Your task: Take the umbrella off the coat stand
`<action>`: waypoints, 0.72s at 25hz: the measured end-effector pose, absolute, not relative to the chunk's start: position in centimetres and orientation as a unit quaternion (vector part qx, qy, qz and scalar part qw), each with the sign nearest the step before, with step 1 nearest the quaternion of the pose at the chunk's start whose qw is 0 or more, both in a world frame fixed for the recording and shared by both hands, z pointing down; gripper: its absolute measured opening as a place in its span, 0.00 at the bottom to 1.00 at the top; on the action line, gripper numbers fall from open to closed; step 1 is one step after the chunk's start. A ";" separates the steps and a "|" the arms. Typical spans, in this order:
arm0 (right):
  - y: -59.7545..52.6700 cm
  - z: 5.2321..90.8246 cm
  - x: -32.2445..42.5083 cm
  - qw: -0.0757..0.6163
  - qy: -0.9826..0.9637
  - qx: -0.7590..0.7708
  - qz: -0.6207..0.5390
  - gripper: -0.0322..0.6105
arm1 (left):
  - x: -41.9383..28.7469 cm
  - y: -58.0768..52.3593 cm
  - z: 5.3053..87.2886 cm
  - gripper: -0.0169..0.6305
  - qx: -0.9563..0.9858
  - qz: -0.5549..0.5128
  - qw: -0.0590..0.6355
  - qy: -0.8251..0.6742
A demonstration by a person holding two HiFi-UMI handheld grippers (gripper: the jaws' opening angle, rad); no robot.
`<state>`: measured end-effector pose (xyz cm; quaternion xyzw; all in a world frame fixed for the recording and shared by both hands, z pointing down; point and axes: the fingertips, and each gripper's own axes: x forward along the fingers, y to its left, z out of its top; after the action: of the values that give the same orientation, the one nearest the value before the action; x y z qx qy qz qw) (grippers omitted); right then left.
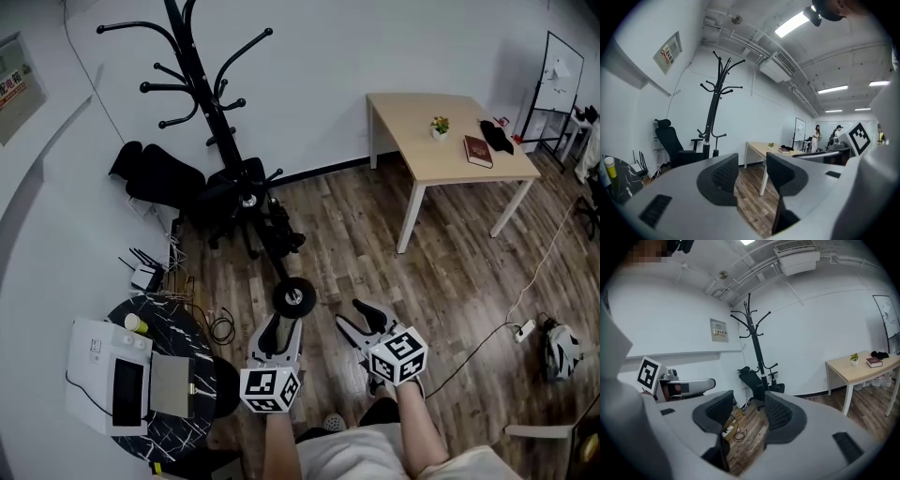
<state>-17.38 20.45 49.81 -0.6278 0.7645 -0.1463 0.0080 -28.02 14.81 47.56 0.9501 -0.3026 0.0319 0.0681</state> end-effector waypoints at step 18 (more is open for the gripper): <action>13.3 49.5 -1.8 0.041 0.761 -0.627 -0.162 0.37 | -13.8 6.0 46.4 0.31 0.947 0.056 0.051 -0.311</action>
<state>-1.83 13.33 49.54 -0.6274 0.7606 -0.1618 0.0414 -13.79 6.05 46.38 0.9475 -0.3107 0.0564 0.0505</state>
